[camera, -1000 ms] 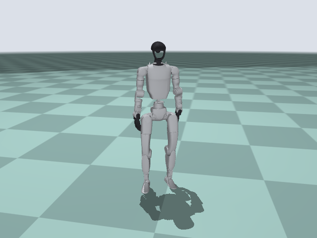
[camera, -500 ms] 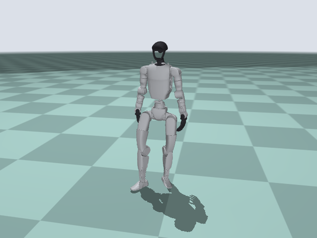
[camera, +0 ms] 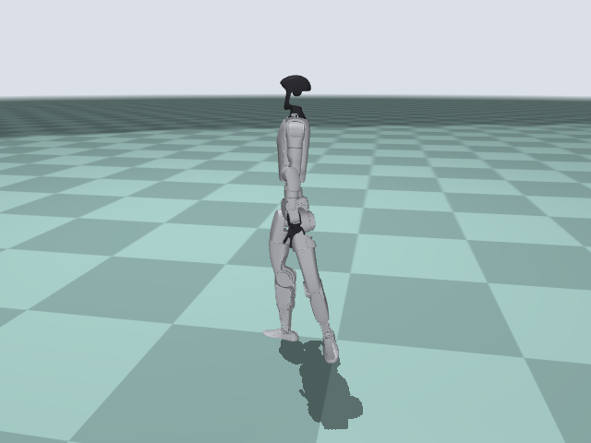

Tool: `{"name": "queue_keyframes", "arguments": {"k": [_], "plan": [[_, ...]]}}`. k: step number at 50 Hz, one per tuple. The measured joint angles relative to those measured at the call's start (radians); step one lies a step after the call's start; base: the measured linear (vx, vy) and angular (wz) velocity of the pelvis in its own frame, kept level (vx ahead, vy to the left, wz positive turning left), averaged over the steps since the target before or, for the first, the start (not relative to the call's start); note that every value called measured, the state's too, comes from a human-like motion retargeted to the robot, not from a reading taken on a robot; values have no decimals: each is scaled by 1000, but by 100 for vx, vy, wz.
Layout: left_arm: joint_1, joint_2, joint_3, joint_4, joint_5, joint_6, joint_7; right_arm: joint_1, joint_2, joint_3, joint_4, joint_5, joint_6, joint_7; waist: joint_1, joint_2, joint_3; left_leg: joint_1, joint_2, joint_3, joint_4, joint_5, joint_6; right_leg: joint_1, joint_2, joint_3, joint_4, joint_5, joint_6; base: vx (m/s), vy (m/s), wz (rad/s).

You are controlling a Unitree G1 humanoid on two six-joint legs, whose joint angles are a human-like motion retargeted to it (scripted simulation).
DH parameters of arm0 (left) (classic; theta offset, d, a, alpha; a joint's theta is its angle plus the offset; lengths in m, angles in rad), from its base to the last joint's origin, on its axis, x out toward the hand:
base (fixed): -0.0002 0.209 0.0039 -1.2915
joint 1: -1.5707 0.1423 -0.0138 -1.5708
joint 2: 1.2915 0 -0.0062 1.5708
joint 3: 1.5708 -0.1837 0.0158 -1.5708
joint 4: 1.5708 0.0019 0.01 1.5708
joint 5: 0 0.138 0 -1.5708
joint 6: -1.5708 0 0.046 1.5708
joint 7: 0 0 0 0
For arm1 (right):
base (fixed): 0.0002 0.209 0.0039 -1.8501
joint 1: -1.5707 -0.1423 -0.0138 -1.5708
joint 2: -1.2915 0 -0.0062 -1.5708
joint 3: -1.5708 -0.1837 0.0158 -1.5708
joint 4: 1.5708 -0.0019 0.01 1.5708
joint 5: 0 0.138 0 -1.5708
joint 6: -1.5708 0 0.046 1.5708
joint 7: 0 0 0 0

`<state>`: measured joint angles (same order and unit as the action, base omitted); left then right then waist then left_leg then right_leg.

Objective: In place motions

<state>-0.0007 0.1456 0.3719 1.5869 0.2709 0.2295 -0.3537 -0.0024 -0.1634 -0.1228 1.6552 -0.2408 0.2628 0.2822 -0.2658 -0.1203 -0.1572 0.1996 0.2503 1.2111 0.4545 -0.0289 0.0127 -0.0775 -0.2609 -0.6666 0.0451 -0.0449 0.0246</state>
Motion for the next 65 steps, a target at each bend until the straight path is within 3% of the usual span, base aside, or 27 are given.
{"name": "queue_keyframes", "arguments": {"k": [3,5,8,11,15,16,17,19,23,28,34,40,42,43,45,48,50,52,55,61,65], "plan": [[2,3,26,5,-70,-27,2,-8,11,42,-36,-55,-19,7,35,-22,34,-71,131,-188,267,-2,160,-17,-5,90,30,0,-1,6,-41,-238],[-10,-2,33,13,-68,-14,-32,-16,11,75,-64,-96,-26,21,44,11,61,-192,177,-435,388,-76,155,-11,61,132,6,13,-25,2,-24,-218],[-29,-31,34,8,-35,2,-32,-29,3,97,-88,-138,-38,15,103,26,101,-302,46,-696,378,-210,124,-24,83,232,3,41,-32,-4,-10,-233],[-29,-55,-7,-30,-21,-22,-27,-32,-11,105,-99,-146,-49,0,135,35,118,-348,-90,-836,246,-237,108,-36,103,321,-4,55,-41,6,-2,-168],[-11,-70,-57,-101,71,-39,-70,-32,-23,96,-83,-139,-32,3,171,105,127,-309,-174,-818,-109,-146,9,-50,186,403,-7,64,-40,14,0,-126],[-2,-70,-68,-112,87,-46,-70,-29,-26,97,-75,-129,-27,4,162,112,124,-303,-201,-793,-149,-155,72,-45,191,409,-8,63,-37,12,3,-52],[3,-70,-78,-122,103,-51,-72,-31,-29,96,-66,-119,-22,5,141,124,121,-302,-210,-788,-171,-166,98,-44,197,401,-8,60,-34,10,4,46],[0,-60,-89,-135,130,-55,-80,-44,-30,93,-57,-100,-17,4,87,154,115,-310,-169,-820,-158,-182,29,-55,212,372,-6,53,-37,2,3,25],[3,-37,-85,-154,169,-51,-85,-46,-19,108,-57,-68,-28,-3,88,155,132,-277,-157,-798,-209,-161,-20,-49,228,390,7,45,-43,2,6,-18],[15,-45,-60,-134,130,-32,-68,-28,-19,102,-63,-111,-30,-2,139,174,107,-276,-178,-847,-279,-138,-22,-58,242,366,58,-4,-68,9,12,26],[7,-57,-17,-108,77,-24,-96,-37,-13,131,-59,-114,-29,-7,147,220,112,-358,-146,-996,-271,-96,-75,-66,253,277,168,-71,-74,-3,12,131],[-19,-20,-33,-108,123,-2,-79,-49,14,141,-53,-77,-27,5,89,223,149,-439,-181,-1217,-287,-21,-128,-97,358,685,217,-72,-68,-12,2,314],[-27,-10,-57,-119,114,-10,-79,-46,15,138,-84,-81,-21,18,95,217,170,-466,-212,-1279,-290,5,-143,-84,362,722,197,-79,-31,-19,6,333],[-35,-5,-70,-127,108,-12,-79,-44,14,140,-110,-77,-20,24,116,214,189,-474,-225,-1298,-294,14,-147,-69,356,672,178,-91,-54,-31,6,282],[-55,4,-89,-143,90,-16,-72,-46,14,156,-167,-66,-32,25,185,188,236,-483,-249,-1286,-312,15,-143,-29,297,474,129,-87,-76,-44,2,218],[-79,4,-112,-145,39,-22,-19,-63,10,168,-239,-91,-44,13,325,152,283,-491,-231,-1109,-357,-72,-121,-3,263,377,99,-94,-69,-51,5,186],[-81,-2,-112,-134,-12,-21,38,-77,10,167,-272,-123,-39,11,363,141,289,-501,-186,-942,-380,-135,-145,7,227,275,72,-90,-49,-42,2,272],[-71,-25,-73,-121,-81,-32,115,-86,12,164,-293,-142,-36,6,361,141,278,-499,-122,-729,-377,-156,-220,25,213,148,51,-100,-41,-35,13,330],[-60,-67,0,-106,-204,-55,209,-79,10,154,-312,-131,-42,0,330,146,248,-449,-51,-386,-340,-148,-253,60,192,-77,24,-117,-25,-27,16,375],[-41,-86,64,-92,-280,-90,258,-33,29,143,-253,-140,-61,-15,299,104,185,-366,-35,-255,-235,-120,-140,142,154,-381,34,-162,36,-15,20,381],[-42,-69,50,-93,-222,-79,249,20,51,106,-176,-199,-54,-32,286,53,133,-268,-81,-52,-214,-116,-76,201,135,-572,32,-141,92,1,21,404]]}}
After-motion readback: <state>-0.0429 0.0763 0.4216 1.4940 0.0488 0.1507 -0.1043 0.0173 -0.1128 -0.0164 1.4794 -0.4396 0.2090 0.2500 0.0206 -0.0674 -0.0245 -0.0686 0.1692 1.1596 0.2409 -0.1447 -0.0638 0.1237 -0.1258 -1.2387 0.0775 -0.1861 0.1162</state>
